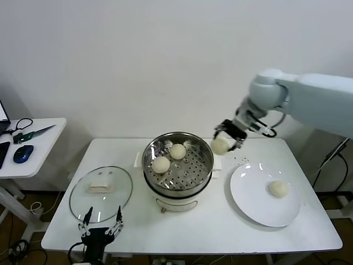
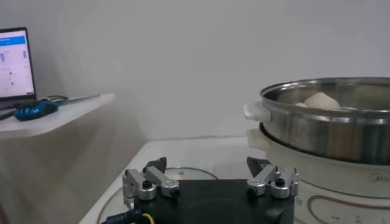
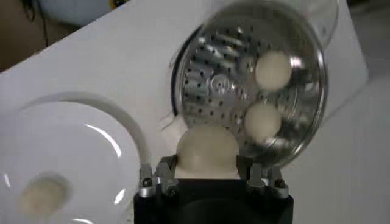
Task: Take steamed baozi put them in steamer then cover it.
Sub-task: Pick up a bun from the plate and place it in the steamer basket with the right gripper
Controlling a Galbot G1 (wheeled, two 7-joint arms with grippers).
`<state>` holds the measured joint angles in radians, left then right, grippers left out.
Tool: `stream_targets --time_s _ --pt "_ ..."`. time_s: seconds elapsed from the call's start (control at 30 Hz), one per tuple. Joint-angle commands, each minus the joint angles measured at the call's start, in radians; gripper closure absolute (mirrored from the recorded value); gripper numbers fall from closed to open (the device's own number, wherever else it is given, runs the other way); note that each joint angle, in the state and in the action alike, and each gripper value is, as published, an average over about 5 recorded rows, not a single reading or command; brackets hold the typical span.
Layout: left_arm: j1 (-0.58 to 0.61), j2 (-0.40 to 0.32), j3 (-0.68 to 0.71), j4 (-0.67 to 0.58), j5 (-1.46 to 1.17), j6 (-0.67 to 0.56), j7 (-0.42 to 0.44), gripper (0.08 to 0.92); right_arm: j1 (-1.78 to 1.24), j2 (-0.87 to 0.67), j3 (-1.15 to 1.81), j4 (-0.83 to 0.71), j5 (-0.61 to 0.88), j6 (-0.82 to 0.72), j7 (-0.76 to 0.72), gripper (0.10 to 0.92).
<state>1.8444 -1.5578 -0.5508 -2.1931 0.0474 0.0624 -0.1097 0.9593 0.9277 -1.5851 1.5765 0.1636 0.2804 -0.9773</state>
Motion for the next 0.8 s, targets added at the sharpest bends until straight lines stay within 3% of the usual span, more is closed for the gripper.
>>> stream_targets --time_s 0.03,0.47,0.8 --pt "0.000 0.000 0.000 -0.002 0.000 0.000 0.000 0.177 -0.071 0.229 0.020 0.091 -0.222 0.134 0.090 0.372" --pt "0.005 0.005 -0.019 -0.004 -0.019 -0.002 -0.003 0.177 -0.279 0.319 0.019 -0.050 -0.343 0.119 0.123 0.372" --pt "0.001 0.007 -0.029 0.001 -0.019 -0.004 -0.004 0.177 -0.319 0.343 0.020 -0.110 -0.344 0.138 0.106 0.371"
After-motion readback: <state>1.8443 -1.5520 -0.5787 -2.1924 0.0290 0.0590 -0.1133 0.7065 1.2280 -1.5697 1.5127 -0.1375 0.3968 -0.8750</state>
